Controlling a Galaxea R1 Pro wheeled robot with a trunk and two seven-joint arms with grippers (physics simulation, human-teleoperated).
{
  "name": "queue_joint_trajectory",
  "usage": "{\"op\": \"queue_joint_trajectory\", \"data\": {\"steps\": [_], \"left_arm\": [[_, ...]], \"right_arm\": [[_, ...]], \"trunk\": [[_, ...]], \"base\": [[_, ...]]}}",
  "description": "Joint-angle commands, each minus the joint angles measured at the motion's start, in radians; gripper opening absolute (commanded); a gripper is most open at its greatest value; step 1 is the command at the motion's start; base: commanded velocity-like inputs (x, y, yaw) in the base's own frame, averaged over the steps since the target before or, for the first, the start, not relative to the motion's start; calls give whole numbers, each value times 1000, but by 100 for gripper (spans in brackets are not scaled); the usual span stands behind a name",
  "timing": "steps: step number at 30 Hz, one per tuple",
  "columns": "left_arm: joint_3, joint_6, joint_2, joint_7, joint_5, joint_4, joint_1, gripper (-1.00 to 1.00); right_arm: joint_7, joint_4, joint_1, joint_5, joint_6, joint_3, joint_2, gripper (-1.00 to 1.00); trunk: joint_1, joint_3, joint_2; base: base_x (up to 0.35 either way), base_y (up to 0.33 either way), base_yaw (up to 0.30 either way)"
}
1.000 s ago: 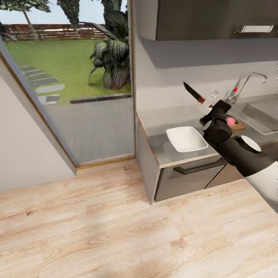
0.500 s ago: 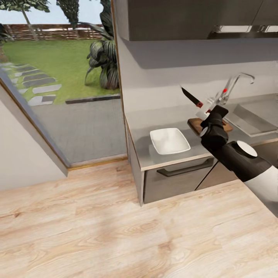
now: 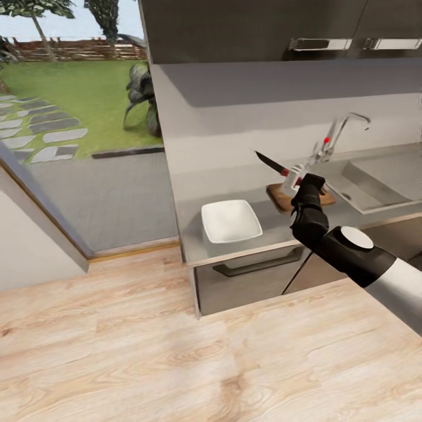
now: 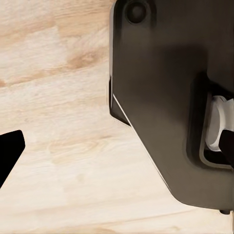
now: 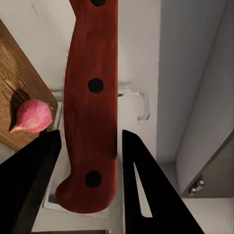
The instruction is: In the kitchen, take the Vidalia onion out of the sink, dice it on the chopping board with the paring knife, put the diced onion into the bowl on the countertop, then place both the paring knife and the chopping board into the sink.
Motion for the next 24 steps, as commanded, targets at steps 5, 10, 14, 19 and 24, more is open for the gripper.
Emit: {"op": "queue_joint_trajectory", "data": {"steps": [5,10,14,19,24], "left_arm": [[-8,-3,-1,9,5,6,0,100],[-8,-3,-4,9,5,6,0,100],[-8,-3,-15,9,5,10,0,100],[-8,-3,-16,9,5,16,0,100],[-8,-3,-17,9,5,32,0,100]], "right_arm": [[-4,-1,-2,-3,5,8,2,-100],[-4,-2,-2,-5,5,8,4,-100],[-4,-2,-2,-5,4,8,4,-100],[-4,-2,-2,-7,4,10,4,-100],[-3,-2,-1,-8,6,62,6,-100]], "trunk": [[1,-2,-2],[1,-2,-2],[1,-2,-2],[1,-2,-2],[1,-2,-2]], "base": [[112,-320,0],[47,-331,0],[3,-339,0],[0,-339,0],[4,-339,0]]}}
